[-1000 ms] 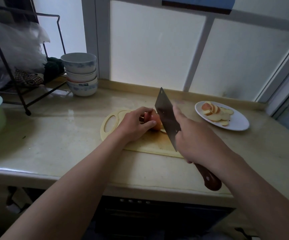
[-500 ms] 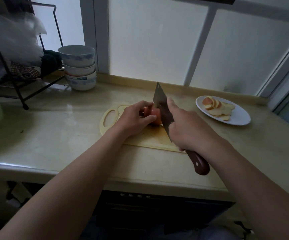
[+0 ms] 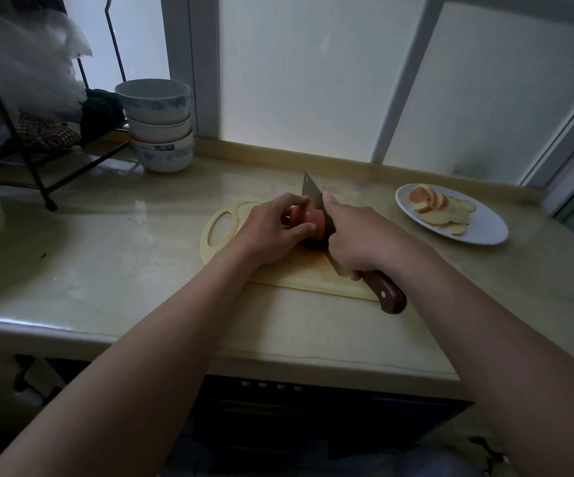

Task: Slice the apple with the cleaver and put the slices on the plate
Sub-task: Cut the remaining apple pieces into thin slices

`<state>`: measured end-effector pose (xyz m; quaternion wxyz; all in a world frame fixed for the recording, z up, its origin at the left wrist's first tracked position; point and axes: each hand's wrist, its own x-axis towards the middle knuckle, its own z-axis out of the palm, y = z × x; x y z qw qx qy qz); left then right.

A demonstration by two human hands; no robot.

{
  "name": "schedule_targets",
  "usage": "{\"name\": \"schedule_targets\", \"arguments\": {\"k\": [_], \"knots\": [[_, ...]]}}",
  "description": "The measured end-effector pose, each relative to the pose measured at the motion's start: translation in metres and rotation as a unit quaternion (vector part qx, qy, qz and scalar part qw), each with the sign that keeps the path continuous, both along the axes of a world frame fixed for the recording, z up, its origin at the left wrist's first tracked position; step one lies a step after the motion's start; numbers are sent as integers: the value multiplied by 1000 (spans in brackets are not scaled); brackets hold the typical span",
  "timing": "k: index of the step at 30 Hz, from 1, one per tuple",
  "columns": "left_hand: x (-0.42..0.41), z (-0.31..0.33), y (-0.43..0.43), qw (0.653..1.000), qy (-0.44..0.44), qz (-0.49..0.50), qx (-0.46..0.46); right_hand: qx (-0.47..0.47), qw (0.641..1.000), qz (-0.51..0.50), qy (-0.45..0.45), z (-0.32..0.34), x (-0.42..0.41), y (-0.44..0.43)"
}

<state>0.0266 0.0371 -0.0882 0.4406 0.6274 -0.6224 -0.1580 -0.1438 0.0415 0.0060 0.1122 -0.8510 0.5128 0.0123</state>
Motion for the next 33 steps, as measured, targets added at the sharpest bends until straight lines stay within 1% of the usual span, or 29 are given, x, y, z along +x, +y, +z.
{"name": "schedule_targets", "arguments": {"k": [6, 9, 11, 15, 18, 25, 33], "knots": [[0, 2, 3, 1000, 8, -1, 11, 21, 1000, 11, 10, 6, -16, 17], [-1, 4, 5, 1000, 7, 1, 11, 40, 999, 4, -9, 8, -33, 26], [-2, 5, 7, 1000, 7, -3, 15, 44, 998, -10, -40, 13, -43, 29], [-4, 8, 9, 999, 15, -10, 30, 3, 993, -25, -118, 16, -48, 29], [-5, 10, 10, 999, 14, -7, 32, -33, 988, -20, -152, 13, -43, 25], [-6, 10, 10, 999, 13, 0, 33, -45, 982, -12, -182, 8, -30, 19], [-6, 11, 10, 999, 11, 2, 35, -49, 980, -14, -192, 9, -30, 21]]}}
